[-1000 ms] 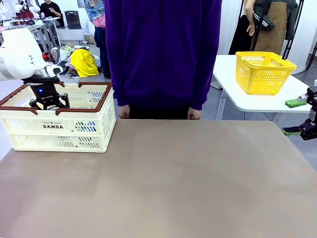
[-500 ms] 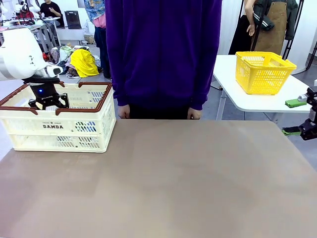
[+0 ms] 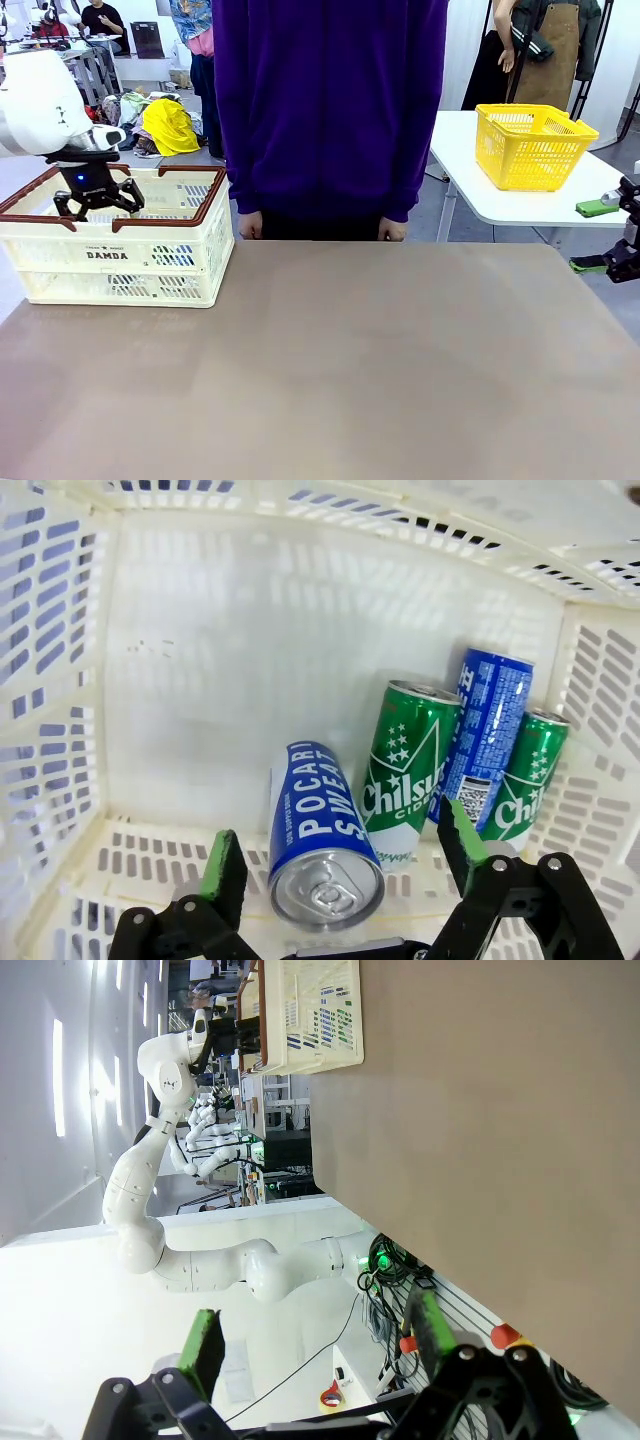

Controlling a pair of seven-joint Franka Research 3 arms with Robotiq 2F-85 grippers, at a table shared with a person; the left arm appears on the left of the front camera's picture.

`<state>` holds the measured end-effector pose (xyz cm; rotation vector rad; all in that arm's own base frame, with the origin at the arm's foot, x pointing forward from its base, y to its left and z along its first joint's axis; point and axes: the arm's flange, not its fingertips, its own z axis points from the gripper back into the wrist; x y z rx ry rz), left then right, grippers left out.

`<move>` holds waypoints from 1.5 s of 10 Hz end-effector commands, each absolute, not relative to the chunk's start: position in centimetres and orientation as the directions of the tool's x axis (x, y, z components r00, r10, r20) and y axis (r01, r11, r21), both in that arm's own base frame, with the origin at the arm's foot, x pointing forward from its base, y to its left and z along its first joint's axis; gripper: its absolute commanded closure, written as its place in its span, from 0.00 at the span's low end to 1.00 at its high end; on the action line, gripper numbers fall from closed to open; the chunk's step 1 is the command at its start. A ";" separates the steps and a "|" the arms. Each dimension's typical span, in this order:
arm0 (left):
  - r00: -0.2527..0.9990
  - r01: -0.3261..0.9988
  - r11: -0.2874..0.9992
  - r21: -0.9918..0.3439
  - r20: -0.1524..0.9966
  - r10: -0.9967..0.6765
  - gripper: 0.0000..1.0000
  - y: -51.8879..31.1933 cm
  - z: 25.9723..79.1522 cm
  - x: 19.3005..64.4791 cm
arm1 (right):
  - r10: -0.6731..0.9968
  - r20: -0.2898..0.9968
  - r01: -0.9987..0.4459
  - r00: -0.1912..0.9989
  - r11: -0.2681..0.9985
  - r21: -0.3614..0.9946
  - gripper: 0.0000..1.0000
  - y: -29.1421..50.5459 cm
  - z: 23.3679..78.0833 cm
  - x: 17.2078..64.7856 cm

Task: Place the drinks into the Shopping basket.
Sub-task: Pick up one drink and place it into the Shopping basket.

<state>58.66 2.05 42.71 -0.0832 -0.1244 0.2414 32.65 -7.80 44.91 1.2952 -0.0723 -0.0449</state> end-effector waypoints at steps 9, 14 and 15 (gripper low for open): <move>0.941 -0.046 0.856 -0.515 0.266 0.211 0.00 -3.6 67.2 46.3 | -0.077 0.019 0.002 0.997 0.260 0.966 0.00 -7.7 45.2 32.7; 0.978 0.200 0.464 -0.863 0.200 -0.048 0.00 -0.5 62.2 35.9 | -0.077 0.019 0.002 0.997 0.260 0.966 0.00 -7.7 45.2 32.7; 0.981 0.188 0.399 -0.897 0.189 -0.035 0.00 1.7 60.6 34.7 | -0.077 0.019 0.002 0.997 0.260 0.966 0.00 -7.7 45.2 32.7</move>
